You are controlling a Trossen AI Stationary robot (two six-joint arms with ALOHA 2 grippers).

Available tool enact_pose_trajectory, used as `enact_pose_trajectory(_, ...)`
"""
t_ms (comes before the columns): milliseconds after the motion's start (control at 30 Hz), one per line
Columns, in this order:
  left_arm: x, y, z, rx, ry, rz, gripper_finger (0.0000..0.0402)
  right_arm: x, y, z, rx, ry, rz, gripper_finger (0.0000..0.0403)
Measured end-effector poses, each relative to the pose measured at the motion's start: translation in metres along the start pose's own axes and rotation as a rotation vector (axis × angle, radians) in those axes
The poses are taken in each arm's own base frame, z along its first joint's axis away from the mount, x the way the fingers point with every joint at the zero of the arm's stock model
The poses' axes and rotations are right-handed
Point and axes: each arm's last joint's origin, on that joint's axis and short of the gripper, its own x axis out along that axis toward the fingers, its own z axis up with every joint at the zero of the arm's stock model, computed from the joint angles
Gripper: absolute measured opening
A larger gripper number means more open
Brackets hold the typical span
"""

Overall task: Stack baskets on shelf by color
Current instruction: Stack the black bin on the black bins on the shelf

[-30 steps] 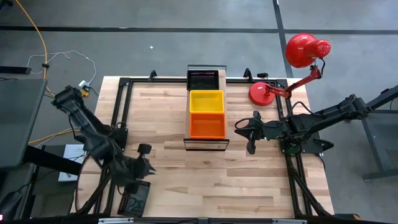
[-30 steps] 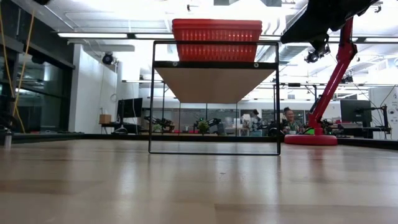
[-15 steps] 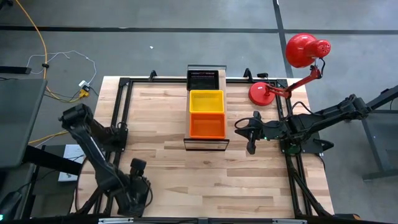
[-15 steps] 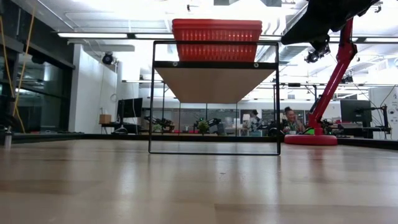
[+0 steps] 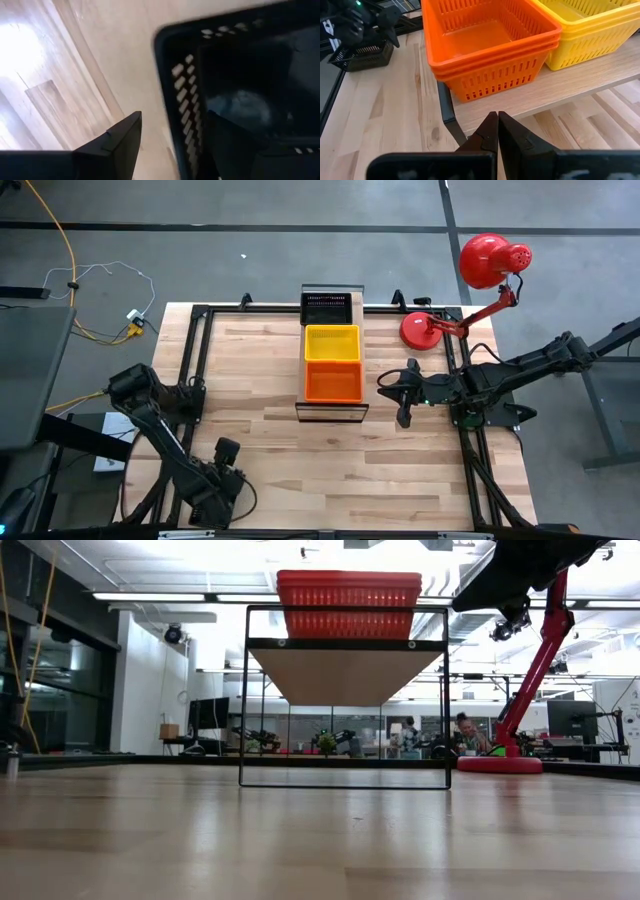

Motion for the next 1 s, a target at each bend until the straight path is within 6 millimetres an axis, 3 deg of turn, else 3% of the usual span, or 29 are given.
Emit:
enact_pose_trajectory(167, 0.000, 0.007, 0.004, -0.019, 0.014, -0.021, 0.0198, 0.000, 0.000, 0.000, 0.000, 0.000, 0.000, 0.0000)
enact_pose_trajectory(300, -0.002, 0.010, 0.005, -0.010, 0.040, -0.076, 0.0169, 0.000, 0.000, 0.000, 0.007, 0.000, 0.000, 0.0000)
enact_pose_trajectory(600, -0.001, 0.020, 0.011, 0.020, 0.098, -0.183, 0.0012, 0.000, 0.000, 0.000, 0.012, 0.000, 0.001, 0.0000)
enact_pose_trajectory(800, -0.007, 0.040, 0.016, 0.020, 0.068, -0.215, 0.0003, 0.000, 0.000, 0.000, 0.011, 0.001, 0.001, 0.0000)
enact_pose_trajectory(1000, -0.049, 0.084, 0.007, -0.121, -0.150, -0.192, 0.0001, 0.000, 0.000, 0.000, 0.009, 0.000, 0.001, 0.0000)
